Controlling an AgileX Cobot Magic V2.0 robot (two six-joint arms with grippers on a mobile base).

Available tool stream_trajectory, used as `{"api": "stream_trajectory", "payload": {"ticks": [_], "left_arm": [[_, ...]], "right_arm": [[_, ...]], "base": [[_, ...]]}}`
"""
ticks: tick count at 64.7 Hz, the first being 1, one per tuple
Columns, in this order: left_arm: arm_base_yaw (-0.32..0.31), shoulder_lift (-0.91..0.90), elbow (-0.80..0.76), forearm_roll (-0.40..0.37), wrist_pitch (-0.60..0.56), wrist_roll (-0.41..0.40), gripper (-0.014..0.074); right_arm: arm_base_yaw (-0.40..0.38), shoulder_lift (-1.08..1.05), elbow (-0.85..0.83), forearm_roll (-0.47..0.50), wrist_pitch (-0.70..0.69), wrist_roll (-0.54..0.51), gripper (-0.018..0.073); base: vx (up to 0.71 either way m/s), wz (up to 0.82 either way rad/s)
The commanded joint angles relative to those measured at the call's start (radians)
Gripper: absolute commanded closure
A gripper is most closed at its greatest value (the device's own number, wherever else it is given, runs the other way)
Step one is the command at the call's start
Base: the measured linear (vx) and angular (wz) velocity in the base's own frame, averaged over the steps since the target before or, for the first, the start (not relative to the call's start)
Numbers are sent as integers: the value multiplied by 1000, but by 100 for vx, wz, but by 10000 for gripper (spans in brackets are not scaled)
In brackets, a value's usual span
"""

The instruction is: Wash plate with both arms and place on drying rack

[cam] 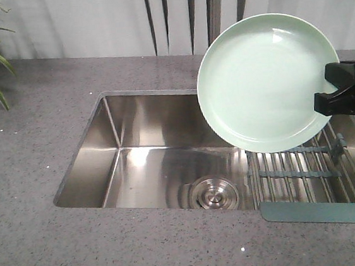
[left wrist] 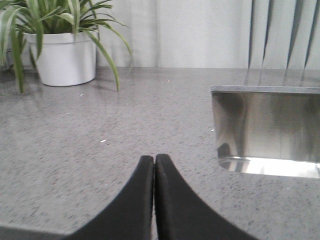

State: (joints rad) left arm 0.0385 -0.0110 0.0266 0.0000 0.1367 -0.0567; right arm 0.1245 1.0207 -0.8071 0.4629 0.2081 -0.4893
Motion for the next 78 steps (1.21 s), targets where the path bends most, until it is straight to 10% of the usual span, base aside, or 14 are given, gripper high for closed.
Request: {"api": "stream_trajectory", "payload": {"ticks": [1, 78], "left_arm": [[1, -16, 15, -6, -73, -11, 602], [1, -16, 15, -6, -73, -11, 602]], "right_arm": [[-3, -17, -28, 9, -74, -8, 564], [-3, -17, -28, 9, -74, -8, 564]], "base": [[5, -23], [3, -15]]}}
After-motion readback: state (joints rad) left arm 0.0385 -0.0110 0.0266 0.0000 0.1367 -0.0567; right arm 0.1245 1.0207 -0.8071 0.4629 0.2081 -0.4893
